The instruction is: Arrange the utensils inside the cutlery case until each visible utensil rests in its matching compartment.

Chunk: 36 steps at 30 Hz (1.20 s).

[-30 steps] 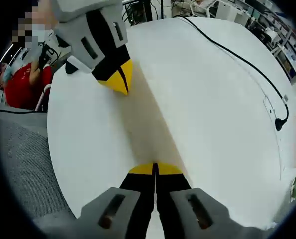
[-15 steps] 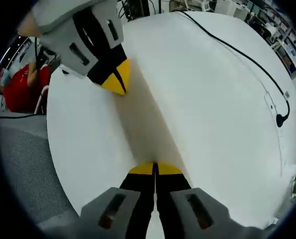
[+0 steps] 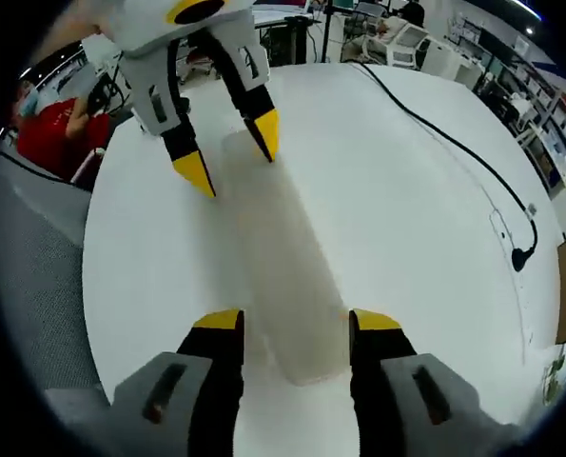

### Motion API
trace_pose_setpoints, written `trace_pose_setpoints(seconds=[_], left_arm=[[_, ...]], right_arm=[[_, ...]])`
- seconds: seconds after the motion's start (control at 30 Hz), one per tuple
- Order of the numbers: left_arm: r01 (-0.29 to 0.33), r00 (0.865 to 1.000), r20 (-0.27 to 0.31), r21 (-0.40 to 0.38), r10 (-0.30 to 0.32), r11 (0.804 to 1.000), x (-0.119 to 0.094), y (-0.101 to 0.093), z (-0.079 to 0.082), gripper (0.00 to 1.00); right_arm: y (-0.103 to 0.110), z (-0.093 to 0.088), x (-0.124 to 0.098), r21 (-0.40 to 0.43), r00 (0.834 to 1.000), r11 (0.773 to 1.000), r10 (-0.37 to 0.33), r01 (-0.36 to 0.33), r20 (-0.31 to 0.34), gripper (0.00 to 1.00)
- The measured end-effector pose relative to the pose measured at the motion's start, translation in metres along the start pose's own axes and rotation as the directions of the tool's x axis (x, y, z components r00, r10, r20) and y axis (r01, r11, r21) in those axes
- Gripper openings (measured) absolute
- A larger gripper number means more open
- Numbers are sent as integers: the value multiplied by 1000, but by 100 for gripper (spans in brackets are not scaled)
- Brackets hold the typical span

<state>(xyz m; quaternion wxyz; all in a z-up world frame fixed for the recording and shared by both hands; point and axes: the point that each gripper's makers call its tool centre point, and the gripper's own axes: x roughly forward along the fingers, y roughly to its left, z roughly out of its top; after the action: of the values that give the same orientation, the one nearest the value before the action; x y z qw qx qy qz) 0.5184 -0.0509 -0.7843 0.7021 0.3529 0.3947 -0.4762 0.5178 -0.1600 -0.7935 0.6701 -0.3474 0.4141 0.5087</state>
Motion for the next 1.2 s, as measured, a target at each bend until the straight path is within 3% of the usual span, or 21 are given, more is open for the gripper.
trace_pose_setpoints(seconds=[0.13,0.27,0.4,0.53,0.6,0.7,1.07,1.2], left_arm=[[-23,999,42,77,20,997,3,7,3,74],[2,1000,29,45,-3,999,11,7,-4,77],[7,1000,8,31,-7,999,18,4,-12,75],[27,1000,-12,7,-27,1000,23,-2,-20,63],[37,999,3,16,-37,999,23,-5,-19,56],[52,998,-26,33,-51,998,21,-9,-22,45],[65,996,-60,34,-63,997,16,-41,-24,43],[69,994,-93,55,-63,996,14,-63,-23,43]], right_arm=[[-7,1,5,-109,999,993,-32,31,-3,66],[-1,0,12,-143,1000,990,-1,-3,-28,70],[5,-1,18,-188,999,981,29,-36,-41,72],[6,-6,20,-204,997,978,35,-50,-75,54],[5,-7,20,-191,996,980,37,-51,-76,50],[5,-10,18,-162,996,985,42,-54,-80,41],[36,-24,15,-201,990,977,43,-69,-132,40],[52,-32,11,-209,985,974,53,-88,-166,40]])
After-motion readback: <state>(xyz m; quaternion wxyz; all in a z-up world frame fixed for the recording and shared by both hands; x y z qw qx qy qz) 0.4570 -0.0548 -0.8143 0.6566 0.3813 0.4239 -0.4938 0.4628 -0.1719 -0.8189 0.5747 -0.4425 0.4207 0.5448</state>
